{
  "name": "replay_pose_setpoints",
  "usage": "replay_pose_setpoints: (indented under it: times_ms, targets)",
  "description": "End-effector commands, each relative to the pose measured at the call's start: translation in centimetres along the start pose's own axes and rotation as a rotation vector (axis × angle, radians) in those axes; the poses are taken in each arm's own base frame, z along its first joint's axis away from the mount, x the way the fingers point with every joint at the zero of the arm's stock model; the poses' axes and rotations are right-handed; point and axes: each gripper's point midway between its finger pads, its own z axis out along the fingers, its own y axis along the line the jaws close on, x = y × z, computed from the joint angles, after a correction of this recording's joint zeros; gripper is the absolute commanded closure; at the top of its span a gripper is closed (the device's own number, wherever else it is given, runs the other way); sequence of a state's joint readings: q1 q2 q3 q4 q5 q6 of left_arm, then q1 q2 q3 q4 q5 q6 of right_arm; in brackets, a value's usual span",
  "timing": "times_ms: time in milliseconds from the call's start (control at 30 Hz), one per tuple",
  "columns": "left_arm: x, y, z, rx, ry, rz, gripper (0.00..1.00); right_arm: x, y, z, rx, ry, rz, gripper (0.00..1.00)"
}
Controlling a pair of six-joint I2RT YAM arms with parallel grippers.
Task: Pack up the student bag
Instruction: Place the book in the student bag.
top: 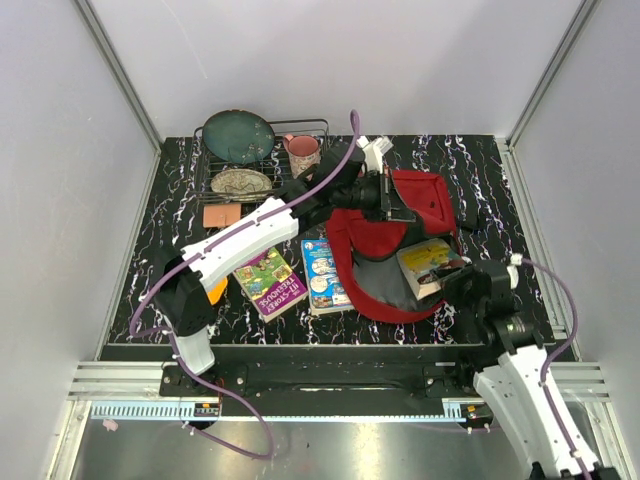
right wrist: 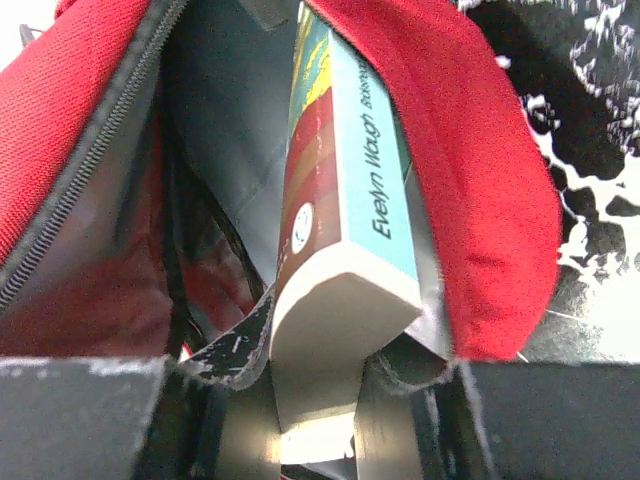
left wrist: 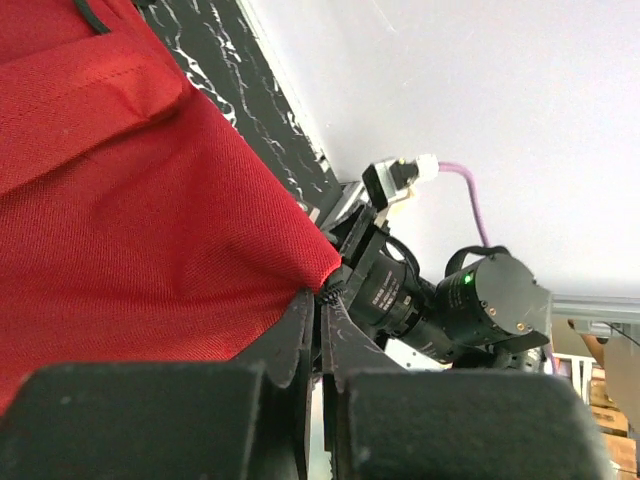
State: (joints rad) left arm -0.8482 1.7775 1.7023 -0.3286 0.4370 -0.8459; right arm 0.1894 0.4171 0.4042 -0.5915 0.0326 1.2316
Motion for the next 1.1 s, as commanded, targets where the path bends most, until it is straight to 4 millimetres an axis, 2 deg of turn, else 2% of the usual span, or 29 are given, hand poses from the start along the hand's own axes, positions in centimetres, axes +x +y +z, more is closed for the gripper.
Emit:
replay_pose_setpoints:
  times_ms: [0,67,100,167,200,233,267,333,367,400,433,467,500,567,600,667,700,733,767,800,867,900,967,1033,1067]
  targets:
    - [-2.2,-5.2,-1.0,0.128,-0.071,0.008,1.00,-5.4,6.4,-1.0,-0.017,-0.189,-0.176,1.00]
    - [-2.5,-5.0,-0.9,0.111,-0.094,-0.021,1.00,-6.5,6.4,0.1,0.063,-0.213,-0.241,1.00]
    - [-2.6,-5.0,-0.9,0.116,-0.105,-0.028,1.00,-7.3,7.9,-0.1,0.045,-0.232,-0.260,1.00]
    - [-2.7,-5.0,-0.8,0.125,-0.112,-0.051,1.00,-7.8,9.0,0.4,0.049,-0.228,-0.309,1.00]
    - [-2.9,-5.1,-0.8,0.135,-0.120,-0.049,1.00,-8.1,10.3,0.1,0.020,-0.230,-0.320,1.00]
    - [-2.9,-5.0,-0.6,0.133,-0.119,-0.045,1.00,-7.8,10.9,0.1,0.003,-0.212,-0.330,1.00]
    - [-3.0,-4.8,-0.5,0.126,-0.118,-0.049,1.00,-6.8,11.9,0.0,-0.050,-0.156,-0.334,1.00]
    - [-3.4,-4.6,-0.3,0.128,-0.118,-0.054,1.00,-5.4,12.3,-0.4,-0.097,-0.091,-0.313,1.00]
    - [-3.6,-4.5,-0.4,0.125,-0.122,-0.053,1.00,-4.5,13.1,-1.5,-0.168,-0.051,-0.304,1.00]
    - [-3.8,-4.2,-0.4,0.119,-0.124,-0.057,1.00,-3.5,12.6,-1.6,-0.187,-0.017,-0.285,1.00]
    - [-3.9,-4.1,-0.5,0.116,-0.130,-0.052,1.00,-2.8,12.8,-2.1,-0.229,0.011,-0.233,1.00]
    - [-4.1,-4.0,-0.5,0.112,-0.135,-0.051,1.00,-1.8,14.1,-4.0,-0.333,0.052,-0.216,1.00]
    - [-4.3,-3.8,-0.5,0.107,-0.139,-0.055,1.00,-0.9,13.3,-4.0,-0.344,0.087,-0.190,1.00]
    - [-4.5,-3.7,-0.6,0.110,-0.143,-0.052,1.00,0.0,14.1,-5.7,-0.440,0.132,-0.137,1.00]
    - [-4.6,-3.7,-0.5,0.116,-0.139,-0.052,1.00,0.7,13.2,-5.1,-0.443,0.154,-0.120,1.00]
    - [-4.7,-3.8,-0.5,0.121,-0.138,-0.050,1.00,0.8,14.1,-5.6,-0.523,0.161,-0.058,1.00]
    - [-4.7,-3.9,-0.5,0.127,-0.134,-0.048,1.00,1.2,12.9,-4.4,-0.510,0.173,-0.029,1.00]
    - [-4.7,-4.0,-0.4,0.131,-0.133,-0.051,1.00,1.2,12.9,-4.2,-0.522,0.174,-0.007,1.00]
    - [-4.7,-4.1,-0.5,0.135,-0.132,-0.049,1.00,0.5,13.5,-4.1,-0.564,0.129,-0.001,1.00]
    - [-4.7,-4.1,-0.4,0.135,-0.130,-0.053,1.00,0.5,12.5,-3.0,-0.549,0.114,0.016,1.00]
    - [-4.6,-4.1,-0.4,0.137,-0.127,-0.057,1.00,-1.3,13.1,-2.8,-0.601,0.006,0.033,1.00]
    - [-4.5,-4.2,-0.5,0.142,-0.121,-0.058,1.00,-1.5,12.4,-2.1,-0.593,-0.016,0.042,1.00]
    - [-4.5,-4.4,-0.6,0.150,-0.119,-0.056,1.00,-2.5,13.0,-1.7,-0.622,-0.070,0.055,1.00]
    - [-4.4,-4.7,-0.8,0.159,-0.115,-0.052,1.00,-2.4,12.9,-0.8,-0.639,-0.065,0.082,1.00]
    - [-4.4,-4.8,-0.9,0.161,-0.115,-0.051,1.00,-2.6,13.8,-0.6,-0.684,-0.064,0.092,1.00]
